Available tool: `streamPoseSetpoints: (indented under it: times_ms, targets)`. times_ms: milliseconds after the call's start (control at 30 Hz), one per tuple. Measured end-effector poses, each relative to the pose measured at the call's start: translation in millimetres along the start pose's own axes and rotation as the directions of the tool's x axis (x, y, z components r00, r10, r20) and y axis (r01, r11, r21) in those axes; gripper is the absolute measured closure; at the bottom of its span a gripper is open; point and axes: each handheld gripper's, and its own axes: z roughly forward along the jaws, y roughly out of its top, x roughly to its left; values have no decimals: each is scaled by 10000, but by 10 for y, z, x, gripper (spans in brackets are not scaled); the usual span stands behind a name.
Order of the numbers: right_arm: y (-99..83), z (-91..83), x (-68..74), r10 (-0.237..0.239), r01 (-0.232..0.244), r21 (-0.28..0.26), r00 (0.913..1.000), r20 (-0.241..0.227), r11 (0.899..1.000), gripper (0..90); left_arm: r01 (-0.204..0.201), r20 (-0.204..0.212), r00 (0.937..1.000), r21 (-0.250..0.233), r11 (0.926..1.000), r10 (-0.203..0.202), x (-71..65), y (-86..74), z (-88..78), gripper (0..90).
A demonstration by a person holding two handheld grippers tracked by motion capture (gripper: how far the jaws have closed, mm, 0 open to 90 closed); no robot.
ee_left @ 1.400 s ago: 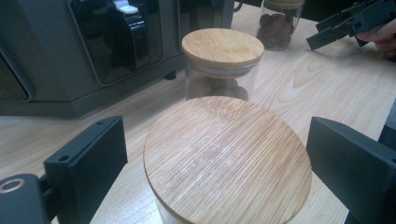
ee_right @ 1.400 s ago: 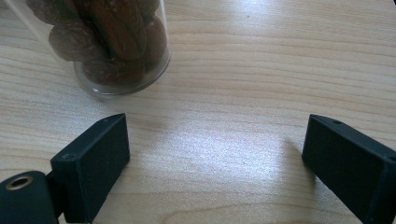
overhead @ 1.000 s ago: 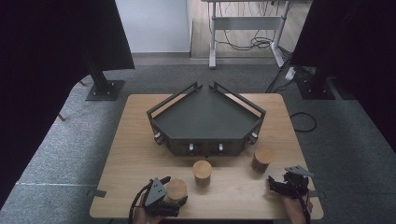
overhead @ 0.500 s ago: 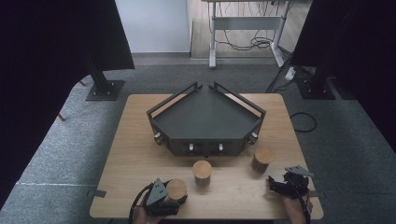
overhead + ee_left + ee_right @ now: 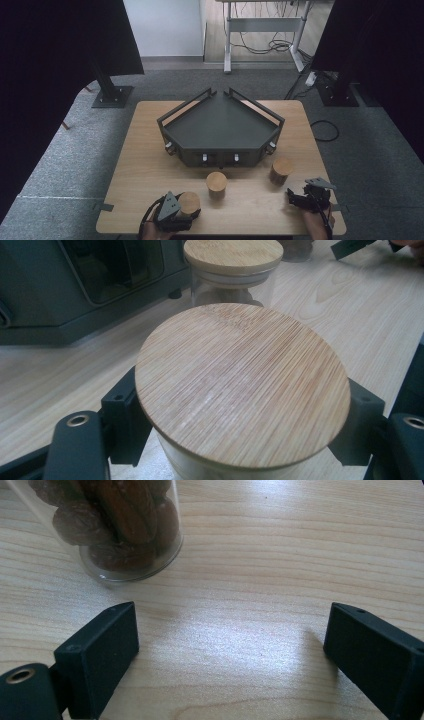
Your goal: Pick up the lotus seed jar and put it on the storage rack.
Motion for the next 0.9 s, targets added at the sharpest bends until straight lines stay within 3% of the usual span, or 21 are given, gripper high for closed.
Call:
streamPoseSetpoints:
  times_ms: [467,900]
  targets:
    - [0,0,0,-4,4,2,10000,-1,10000,68,109,-87,9999,-537,9985,-114,-12,7,-90,255]
    - [0,0,0,-5,5,1,10000,1,10000,68,500,-199,9984,-1060,9931,-523,48,63,-160,255]
